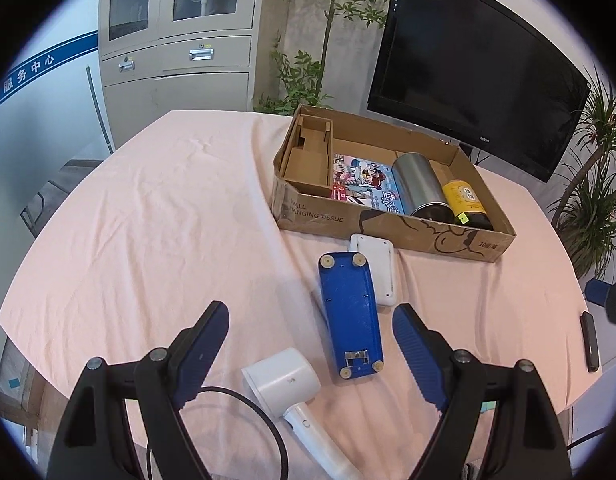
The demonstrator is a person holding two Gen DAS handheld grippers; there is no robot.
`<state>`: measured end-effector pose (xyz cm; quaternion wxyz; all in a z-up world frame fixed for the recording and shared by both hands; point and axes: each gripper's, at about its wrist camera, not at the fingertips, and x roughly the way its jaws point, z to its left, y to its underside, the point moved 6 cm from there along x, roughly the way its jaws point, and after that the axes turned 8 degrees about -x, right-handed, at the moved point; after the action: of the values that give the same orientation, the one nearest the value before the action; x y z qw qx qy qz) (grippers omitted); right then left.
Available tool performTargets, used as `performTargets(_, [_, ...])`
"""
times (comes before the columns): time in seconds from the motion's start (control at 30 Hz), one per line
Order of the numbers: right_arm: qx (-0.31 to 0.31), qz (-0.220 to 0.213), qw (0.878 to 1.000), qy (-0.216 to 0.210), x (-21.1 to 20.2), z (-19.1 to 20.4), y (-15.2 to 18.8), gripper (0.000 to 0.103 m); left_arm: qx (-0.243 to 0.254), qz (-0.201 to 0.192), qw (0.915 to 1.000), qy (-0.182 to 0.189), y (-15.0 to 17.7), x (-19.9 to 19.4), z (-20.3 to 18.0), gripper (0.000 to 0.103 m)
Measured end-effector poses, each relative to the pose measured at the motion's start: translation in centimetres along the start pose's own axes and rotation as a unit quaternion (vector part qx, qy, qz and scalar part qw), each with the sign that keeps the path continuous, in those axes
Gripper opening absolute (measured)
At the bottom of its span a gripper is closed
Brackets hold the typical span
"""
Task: Organize rigid objects
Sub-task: 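Move the right tool toward the pastel Rubik's cube on the table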
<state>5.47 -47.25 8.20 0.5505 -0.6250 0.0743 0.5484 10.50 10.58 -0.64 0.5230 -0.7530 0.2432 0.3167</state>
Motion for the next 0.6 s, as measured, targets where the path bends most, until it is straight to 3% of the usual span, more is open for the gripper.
performTargets(0.33, [0.004,0.008,1.0,0.002,1.1,0.3,0.4,0.103,-0.016,0.014,0.9998,0.001,1.0,0.1,1.9,0.084])
performTargets(0.47, [-0.016,-0.001,1.0,0.0,1.9,0.8,0.8,0.103,-0.024,0.037,0.9984,0.036,1.9,0.5,2.1,0.084])
performTargets(0.6, [-0.043,0.004,0.998,0.054,3.7,-1.8,3.4,0.103,-0.031,0.081,0.9946,0.056,2.3,2.7,1.2,0.084])
